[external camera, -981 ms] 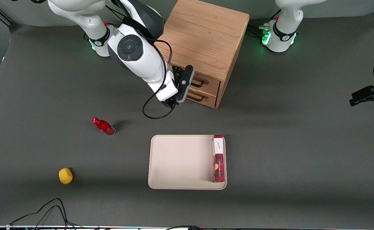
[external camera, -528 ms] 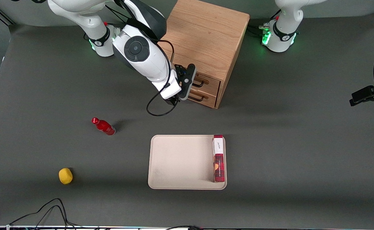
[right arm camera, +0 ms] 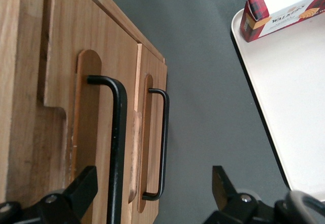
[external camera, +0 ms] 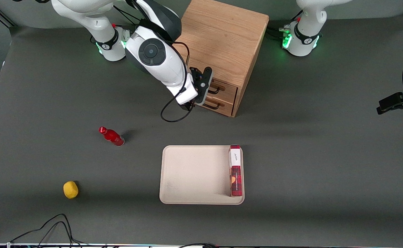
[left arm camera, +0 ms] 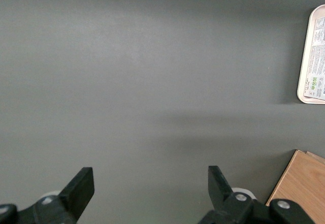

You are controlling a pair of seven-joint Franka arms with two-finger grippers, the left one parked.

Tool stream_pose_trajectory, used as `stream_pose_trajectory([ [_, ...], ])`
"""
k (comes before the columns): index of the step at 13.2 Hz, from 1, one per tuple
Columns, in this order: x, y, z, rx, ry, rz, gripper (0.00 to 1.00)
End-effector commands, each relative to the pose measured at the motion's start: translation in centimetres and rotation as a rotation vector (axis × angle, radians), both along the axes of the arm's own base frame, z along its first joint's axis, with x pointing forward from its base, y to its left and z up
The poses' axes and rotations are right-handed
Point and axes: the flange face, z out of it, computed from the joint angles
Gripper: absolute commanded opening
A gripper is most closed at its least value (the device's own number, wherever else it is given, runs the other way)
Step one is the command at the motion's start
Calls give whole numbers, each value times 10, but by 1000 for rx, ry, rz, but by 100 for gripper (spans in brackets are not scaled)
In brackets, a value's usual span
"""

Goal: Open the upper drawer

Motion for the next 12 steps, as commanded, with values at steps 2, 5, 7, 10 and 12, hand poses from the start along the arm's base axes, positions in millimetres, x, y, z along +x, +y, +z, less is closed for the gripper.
stream_pose_trajectory([
  [2,-8,1,-7,-22,6,-13,100],
  [5,-6,1,-7,-24,-1,-13,100],
  [7,-3,-1,-11,-25,1,-15,100],
  [10,1,-2,-17,-22,2,-21,100],
  [12,3,-2,-20,-17,3,-25,100],
])
